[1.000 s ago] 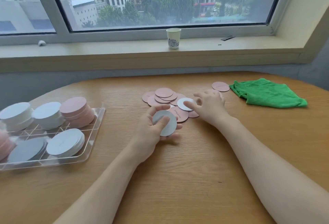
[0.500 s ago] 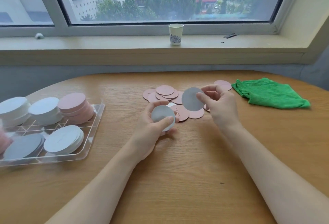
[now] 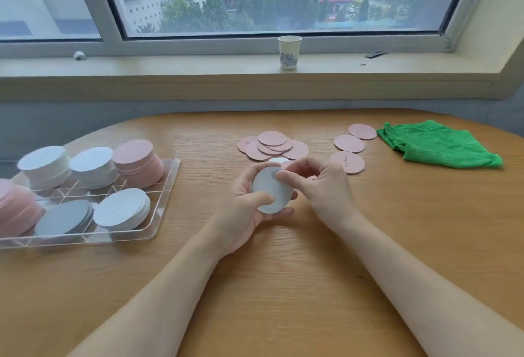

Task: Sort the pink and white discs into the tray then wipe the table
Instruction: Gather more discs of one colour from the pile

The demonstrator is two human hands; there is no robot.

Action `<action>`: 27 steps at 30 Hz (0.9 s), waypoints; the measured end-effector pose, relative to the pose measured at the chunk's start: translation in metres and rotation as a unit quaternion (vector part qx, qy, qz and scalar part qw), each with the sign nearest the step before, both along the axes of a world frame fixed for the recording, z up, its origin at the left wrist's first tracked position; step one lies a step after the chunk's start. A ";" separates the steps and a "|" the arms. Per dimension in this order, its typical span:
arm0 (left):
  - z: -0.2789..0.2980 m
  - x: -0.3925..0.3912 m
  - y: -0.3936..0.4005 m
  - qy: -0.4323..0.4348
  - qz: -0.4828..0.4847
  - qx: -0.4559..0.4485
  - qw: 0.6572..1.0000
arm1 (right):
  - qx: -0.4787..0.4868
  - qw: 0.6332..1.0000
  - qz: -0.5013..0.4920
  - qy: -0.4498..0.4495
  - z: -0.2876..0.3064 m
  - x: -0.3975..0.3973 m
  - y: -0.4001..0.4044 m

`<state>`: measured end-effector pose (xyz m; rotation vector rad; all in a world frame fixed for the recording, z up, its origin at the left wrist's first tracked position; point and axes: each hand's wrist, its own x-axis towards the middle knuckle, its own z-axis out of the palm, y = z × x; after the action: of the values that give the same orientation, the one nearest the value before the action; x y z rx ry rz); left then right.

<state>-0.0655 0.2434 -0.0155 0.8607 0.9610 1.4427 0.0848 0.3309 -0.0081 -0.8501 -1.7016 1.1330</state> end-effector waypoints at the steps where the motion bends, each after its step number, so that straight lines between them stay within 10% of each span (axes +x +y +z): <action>1: 0.001 -0.002 -0.003 0.000 0.002 -0.007 1.000 | 0.000 1.000 0.004 -0.014 0.000 0.000 0.001; 11: 0.008 -0.048 -0.013 -0.039 0.081 -0.042 0.995 | 0.168 0.913 -0.049 -0.368 -0.019 -0.007 0.050; 27: 0.009 -0.041 -0.002 0.005 0.066 -0.059 0.996 | 0.196 0.909 -0.030 -0.367 -0.021 -0.002 0.034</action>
<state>-0.1061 0.2413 -0.0068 0.7299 1.1177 1.4790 0.0830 0.3652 -0.0292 -1.1336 -2.3834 0.3894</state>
